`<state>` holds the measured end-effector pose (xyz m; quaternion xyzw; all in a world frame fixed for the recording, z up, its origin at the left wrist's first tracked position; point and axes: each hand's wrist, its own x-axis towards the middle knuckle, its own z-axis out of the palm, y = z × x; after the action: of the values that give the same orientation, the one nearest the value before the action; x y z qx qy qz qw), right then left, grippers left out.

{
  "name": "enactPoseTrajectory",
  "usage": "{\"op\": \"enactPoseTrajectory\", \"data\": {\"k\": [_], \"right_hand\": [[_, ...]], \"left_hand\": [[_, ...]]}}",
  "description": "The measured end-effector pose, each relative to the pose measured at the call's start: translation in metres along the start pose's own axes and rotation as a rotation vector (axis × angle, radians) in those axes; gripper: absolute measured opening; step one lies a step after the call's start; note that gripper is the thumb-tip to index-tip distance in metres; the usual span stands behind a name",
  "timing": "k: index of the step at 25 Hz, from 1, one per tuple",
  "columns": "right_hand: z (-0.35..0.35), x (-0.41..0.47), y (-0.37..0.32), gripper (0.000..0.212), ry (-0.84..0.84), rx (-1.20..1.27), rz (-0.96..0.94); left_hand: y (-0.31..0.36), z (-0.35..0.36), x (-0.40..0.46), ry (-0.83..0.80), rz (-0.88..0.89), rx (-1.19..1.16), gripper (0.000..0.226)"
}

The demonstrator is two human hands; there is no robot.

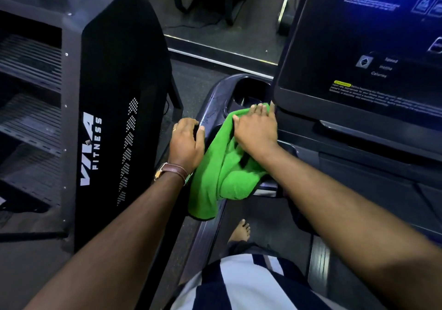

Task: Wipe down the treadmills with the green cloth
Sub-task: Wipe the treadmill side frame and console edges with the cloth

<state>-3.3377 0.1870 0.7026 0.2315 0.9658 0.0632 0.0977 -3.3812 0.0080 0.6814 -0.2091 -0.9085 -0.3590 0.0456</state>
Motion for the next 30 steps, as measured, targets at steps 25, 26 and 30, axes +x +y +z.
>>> {"op": "enactPoseTrajectory", "data": {"k": [25, 26, 30], "right_hand": [[-0.023, 0.068, -0.047, 0.07, -0.209, 0.715, 0.354], [-0.028, 0.07, -0.045, 0.073, -0.255, 0.692, 0.315], [-0.042, 0.064, -0.024, 0.078, -0.331, 0.61, 0.126]], "left_hand": [[-0.006, 0.004, 0.001, 0.067, 0.064, -0.001, 0.025], [-0.007, 0.004, 0.002, 0.066, 0.065, -0.001, 0.026], [-0.007, 0.005, 0.003, 0.054, 0.057, 0.008, 0.026]]}}
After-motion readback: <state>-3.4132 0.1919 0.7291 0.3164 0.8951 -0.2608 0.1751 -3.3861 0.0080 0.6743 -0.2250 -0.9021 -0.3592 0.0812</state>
